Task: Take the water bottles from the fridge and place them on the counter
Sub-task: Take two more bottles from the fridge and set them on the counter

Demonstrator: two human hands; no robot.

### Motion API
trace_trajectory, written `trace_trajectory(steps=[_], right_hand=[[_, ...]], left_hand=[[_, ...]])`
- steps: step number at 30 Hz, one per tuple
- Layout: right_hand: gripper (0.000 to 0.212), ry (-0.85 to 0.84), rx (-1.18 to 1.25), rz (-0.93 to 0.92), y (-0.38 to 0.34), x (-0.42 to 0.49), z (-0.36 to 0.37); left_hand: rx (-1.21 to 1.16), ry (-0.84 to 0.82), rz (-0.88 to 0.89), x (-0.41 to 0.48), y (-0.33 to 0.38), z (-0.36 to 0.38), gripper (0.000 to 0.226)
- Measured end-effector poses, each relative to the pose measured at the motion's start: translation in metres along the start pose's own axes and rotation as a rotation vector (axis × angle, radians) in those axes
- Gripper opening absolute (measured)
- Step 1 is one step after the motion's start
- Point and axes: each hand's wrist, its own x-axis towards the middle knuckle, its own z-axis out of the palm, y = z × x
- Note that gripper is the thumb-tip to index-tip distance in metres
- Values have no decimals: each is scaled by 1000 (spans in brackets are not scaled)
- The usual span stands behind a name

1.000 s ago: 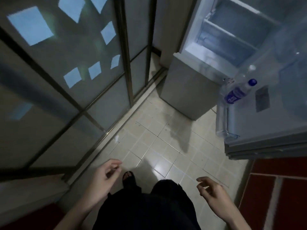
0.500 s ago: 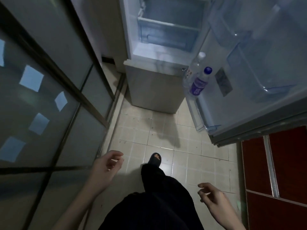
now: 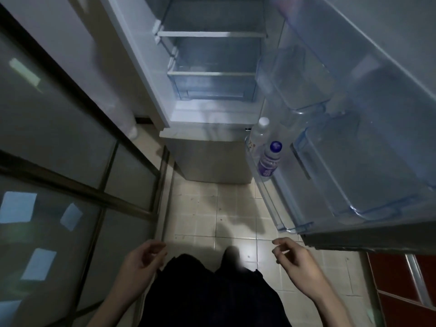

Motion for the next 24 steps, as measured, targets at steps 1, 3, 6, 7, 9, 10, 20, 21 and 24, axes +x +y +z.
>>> trace_trajectory(steps=[1, 3, 6, 7, 9, 10, 20, 21, 24], right_hand=[[16, 7, 11, -2, -7, 6, -4], [16, 23, 25, -20, -21, 18, -10], [18, 51, 18, -48, -39, 31, -16], [20, 69, 19, -45, -44, 35, -16], [20, 101, 14, -21, -51, 42, -15], [19, 115, 10, -5, -54, 46, -14], [23, 363, 145, 262, -99, 67, 39], [23, 389, 160, 295, -102, 69, 48], [24, 457, 215, 388, -111, 68, 78]], left_hand=[[10, -10, 4, 8, 1, 0, 27], [11, -27, 1, 26, 4, 1, 23], [21, -74, 12, 59, 9, 4, 21], [28, -93, 15, 72, 12, 5, 22], [25, -119, 11, 102, 18, 7, 23], [25, -139, 18, 119, 22, 7, 24], [221, -547, 309, 284, 93, -18, 18], [248, -583, 317, 298, 102, -17, 16], [313, -698, 348, 336, 130, -9, 13]])
